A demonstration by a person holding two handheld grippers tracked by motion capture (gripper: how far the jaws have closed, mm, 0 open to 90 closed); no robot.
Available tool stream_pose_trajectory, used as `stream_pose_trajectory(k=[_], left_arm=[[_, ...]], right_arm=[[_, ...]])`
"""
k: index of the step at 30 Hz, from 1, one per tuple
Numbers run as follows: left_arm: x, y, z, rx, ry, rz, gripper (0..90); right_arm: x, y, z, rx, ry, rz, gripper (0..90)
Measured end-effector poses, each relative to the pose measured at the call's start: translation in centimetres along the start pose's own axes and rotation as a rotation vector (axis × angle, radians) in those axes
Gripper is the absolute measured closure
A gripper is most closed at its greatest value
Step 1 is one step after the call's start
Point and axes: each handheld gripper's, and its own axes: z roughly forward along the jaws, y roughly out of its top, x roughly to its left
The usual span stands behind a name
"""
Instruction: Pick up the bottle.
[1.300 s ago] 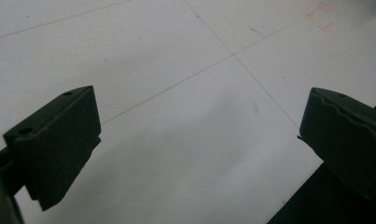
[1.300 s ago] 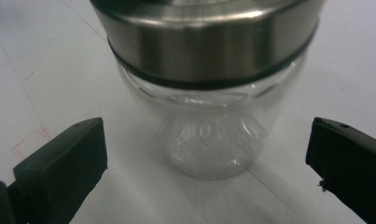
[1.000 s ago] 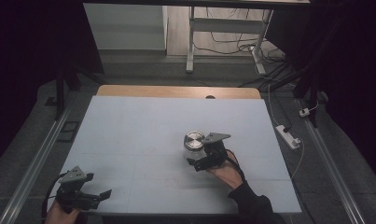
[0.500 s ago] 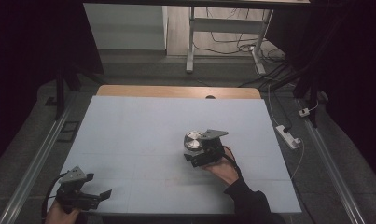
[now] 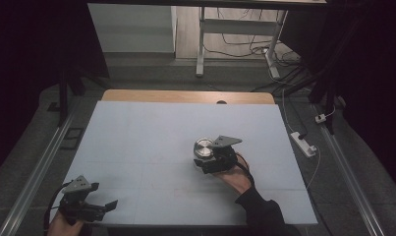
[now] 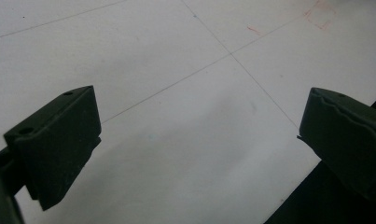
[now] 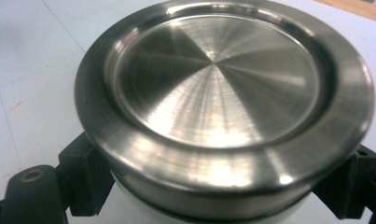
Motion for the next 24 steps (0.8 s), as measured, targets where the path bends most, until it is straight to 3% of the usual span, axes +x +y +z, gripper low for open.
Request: stream_pose_trajectory(k=[12, 18, 24], left_arm=[[0.01, 0.01, 0.02, 0.001, 0.001, -0.002, 0.0], [0.0, 0.01, 0.02, 0.001, 0.001, 0.0, 0.0], [0.01, 0.0, 0.0, 0.0, -0.001, -0.001, 0.0]], right_arm=[[-0.28, -0.29, 0.19, -0.007, 0.022, 0.019, 12.7], [0.03, 0.05, -0.01, 0.014, -0.003, -0.031, 14.7], [0.14, 0.16, -0.1, 0.019, -0.012, -0.036, 15.0]])
